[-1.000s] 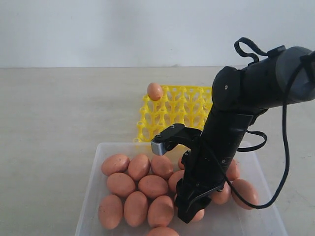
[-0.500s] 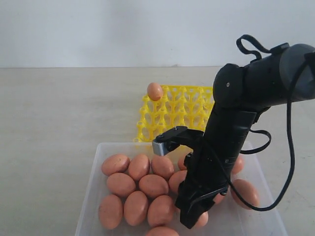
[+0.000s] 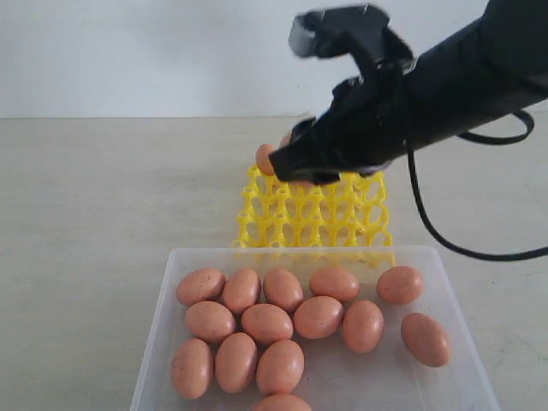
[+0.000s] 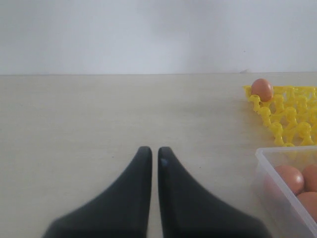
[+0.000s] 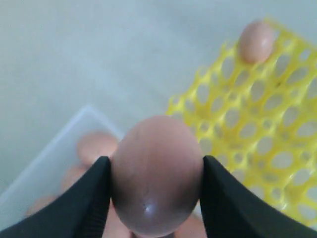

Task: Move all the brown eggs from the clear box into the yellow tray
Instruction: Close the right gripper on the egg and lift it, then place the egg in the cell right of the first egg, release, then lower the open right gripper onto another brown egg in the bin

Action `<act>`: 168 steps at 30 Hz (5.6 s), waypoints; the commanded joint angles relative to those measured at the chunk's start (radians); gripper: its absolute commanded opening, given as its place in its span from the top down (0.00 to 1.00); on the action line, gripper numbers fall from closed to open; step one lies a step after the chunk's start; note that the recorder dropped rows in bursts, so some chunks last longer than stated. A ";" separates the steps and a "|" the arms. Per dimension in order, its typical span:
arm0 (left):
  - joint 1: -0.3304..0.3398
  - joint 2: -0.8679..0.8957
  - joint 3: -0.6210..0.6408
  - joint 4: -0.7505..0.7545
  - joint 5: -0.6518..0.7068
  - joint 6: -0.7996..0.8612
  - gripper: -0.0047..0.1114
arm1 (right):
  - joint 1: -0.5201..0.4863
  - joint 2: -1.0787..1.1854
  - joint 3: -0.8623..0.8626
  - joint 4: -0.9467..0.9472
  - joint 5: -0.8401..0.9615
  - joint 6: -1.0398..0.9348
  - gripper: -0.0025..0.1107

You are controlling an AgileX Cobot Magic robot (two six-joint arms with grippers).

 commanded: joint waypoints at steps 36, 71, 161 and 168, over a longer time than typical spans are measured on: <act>-0.009 -0.002 0.004 -0.001 -0.001 0.003 0.92 | -0.052 0.454 -0.001 -0.409 -0.902 0.282 0.98; -0.009 -0.002 0.004 -0.001 -0.001 0.003 0.92 | -0.120 0.769 -0.134 -0.473 -1.149 0.267 0.66; -0.009 -0.002 0.004 -0.001 -0.001 0.003 0.92 | -0.010 0.222 0.106 -0.193 0.292 0.522 0.54; -0.009 -0.002 0.004 -0.001 -0.001 0.003 0.92 | -0.010 0.222 0.109 -0.183 0.165 0.557 0.54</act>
